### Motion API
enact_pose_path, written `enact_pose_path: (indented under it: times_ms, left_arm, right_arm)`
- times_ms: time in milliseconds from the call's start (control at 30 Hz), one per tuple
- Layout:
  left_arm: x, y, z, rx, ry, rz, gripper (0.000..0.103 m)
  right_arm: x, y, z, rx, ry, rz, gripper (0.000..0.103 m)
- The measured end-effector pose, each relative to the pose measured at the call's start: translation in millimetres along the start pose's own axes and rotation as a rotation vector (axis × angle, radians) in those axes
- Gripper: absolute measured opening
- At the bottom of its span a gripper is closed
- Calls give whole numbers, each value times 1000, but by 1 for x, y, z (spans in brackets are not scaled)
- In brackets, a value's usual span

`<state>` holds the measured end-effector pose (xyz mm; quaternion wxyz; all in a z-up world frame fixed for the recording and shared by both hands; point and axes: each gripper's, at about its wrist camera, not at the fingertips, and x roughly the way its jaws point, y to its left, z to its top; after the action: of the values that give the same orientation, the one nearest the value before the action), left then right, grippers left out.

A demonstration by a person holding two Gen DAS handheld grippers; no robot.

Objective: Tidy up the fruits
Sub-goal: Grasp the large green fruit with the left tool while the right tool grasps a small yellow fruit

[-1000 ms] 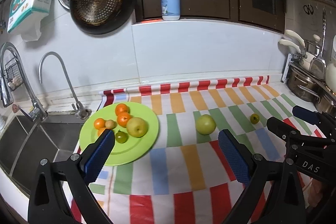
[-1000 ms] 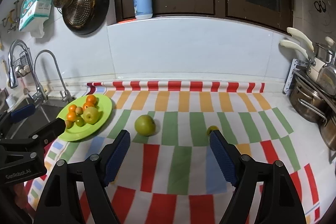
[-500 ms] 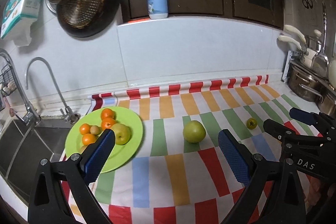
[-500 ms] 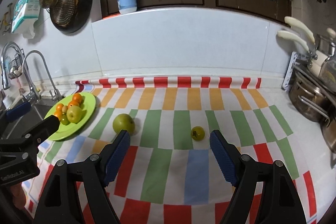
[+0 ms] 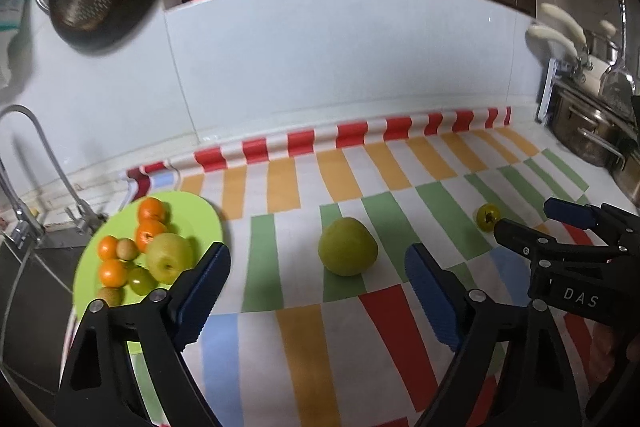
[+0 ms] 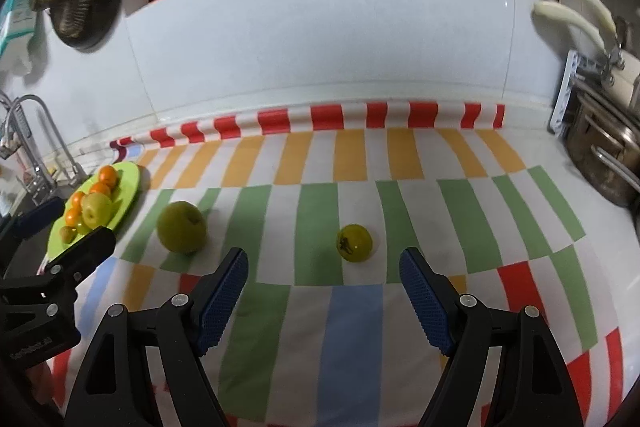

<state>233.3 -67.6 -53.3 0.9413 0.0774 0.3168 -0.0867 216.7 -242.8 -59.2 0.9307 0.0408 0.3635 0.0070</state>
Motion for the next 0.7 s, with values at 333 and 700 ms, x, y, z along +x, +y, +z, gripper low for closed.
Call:
enact_pose_path:
  times_ms: [333, 700]
  left_arm:
    - [50, -6, -2, -1, 89, -36, 78]
    - [76, -11, 0, 2, 126, -63, 61]
  right_arm:
    - [39, -14, 4, 36, 59, -26, 75]
    - [66, -18, 6, 46, 112, -13, 58]
